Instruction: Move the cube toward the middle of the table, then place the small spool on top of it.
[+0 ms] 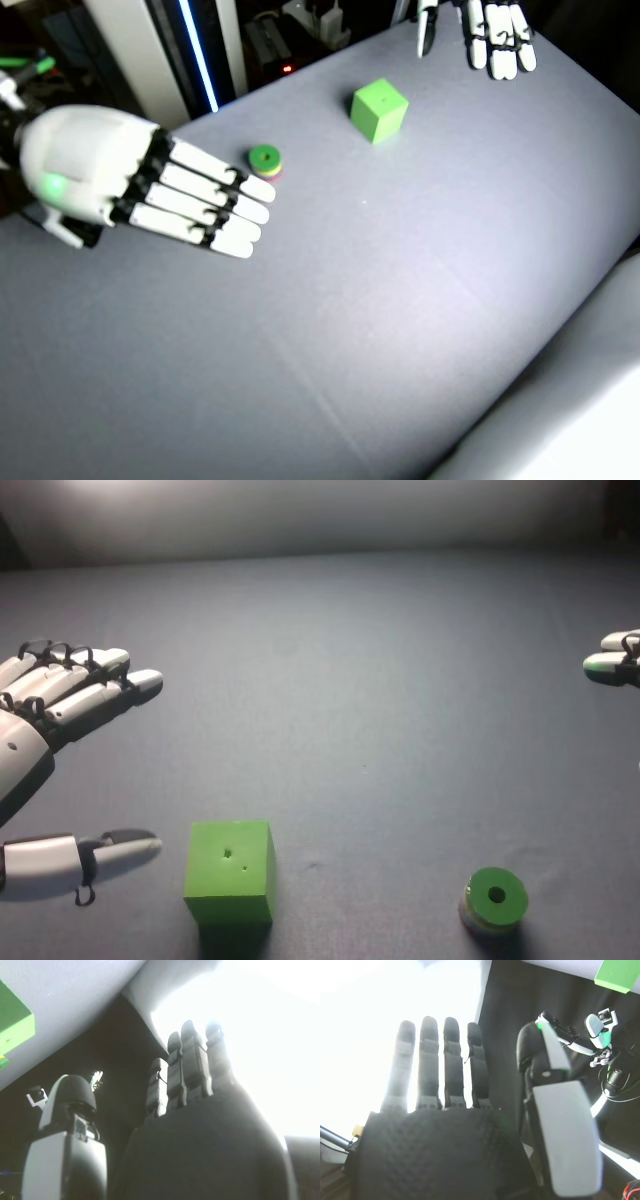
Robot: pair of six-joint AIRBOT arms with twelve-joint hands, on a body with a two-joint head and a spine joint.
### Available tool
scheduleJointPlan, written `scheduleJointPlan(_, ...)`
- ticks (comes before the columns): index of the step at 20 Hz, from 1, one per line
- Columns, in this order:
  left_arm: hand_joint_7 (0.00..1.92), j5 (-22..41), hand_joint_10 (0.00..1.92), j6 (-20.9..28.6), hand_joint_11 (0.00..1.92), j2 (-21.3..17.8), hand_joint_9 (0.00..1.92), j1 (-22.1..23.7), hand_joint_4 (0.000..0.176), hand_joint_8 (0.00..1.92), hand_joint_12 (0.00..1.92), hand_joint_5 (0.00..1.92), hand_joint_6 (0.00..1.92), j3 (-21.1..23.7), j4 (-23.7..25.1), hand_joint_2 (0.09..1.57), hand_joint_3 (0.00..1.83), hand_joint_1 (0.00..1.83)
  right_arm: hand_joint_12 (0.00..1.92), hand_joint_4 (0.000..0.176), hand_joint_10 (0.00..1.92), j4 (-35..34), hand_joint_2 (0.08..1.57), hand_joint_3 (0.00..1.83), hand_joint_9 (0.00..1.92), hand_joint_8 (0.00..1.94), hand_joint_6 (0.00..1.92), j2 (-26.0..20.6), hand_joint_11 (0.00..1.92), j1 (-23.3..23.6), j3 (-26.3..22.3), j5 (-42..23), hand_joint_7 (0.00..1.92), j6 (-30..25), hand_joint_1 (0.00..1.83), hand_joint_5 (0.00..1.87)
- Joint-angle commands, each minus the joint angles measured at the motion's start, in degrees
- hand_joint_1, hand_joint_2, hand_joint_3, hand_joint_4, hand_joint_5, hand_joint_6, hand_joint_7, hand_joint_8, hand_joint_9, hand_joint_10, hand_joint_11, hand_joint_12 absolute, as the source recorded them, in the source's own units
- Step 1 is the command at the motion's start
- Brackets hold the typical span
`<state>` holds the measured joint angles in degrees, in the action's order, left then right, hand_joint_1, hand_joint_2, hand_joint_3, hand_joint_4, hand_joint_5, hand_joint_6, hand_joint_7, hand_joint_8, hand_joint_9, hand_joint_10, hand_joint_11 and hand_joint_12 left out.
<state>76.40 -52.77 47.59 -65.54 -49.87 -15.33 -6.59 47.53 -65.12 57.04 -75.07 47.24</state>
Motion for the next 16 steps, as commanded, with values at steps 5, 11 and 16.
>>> scheduleJointPlan(5, 0.14, 5.6, 0.01, 4.6, 0.0, -1.0, 0.16, 0.4, 0.169, 0.0, 0.61, 0.25, 0.0, -0.1, 5.7, 0.87, 0.0, 0.54, 0.72, 0.0, 0.01, -0.7, 1.27, 0.0, 0.47, 0.0, 0.0, 0.1, 0.24, 0.7, 0.4, -6.8, 0.44, -0.4, 0.67, 0.5)
scheduleJointPlan(11, 0.15, -0.9, 0.0, 8.3, 0.0, -1.1, 0.19, 2.2, 0.176, 0.0, 0.49, 0.2, 0.0, -0.3, 13.6, 0.81, 0.0, 0.51, 0.73, 0.0, 0.0, -0.7, 1.27, 0.0, 0.47, 0.0, 0.0, 0.6, 0.24, 0.8, 0.7, -6.4, 0.45, -0.4, 0.67, 0.51)
scheduleJointPlan(16, 0.18, -10.7, 0.0, 6.9, 0.0, 2.4, 0.22, 6.6, 0.176, 0.0, 0.72, 0.18, 0.0, -2.5, 16.3, 0.8, 0.0, 0.54, 0.72, 0.0, 0.0, -0.7, 1.28, 0.0, 0.45, 0.0, 0.0, 0.5, 0.21, 0.8, 0.7, -6.3, 0.44, -0.6, 0.68, 0.51)
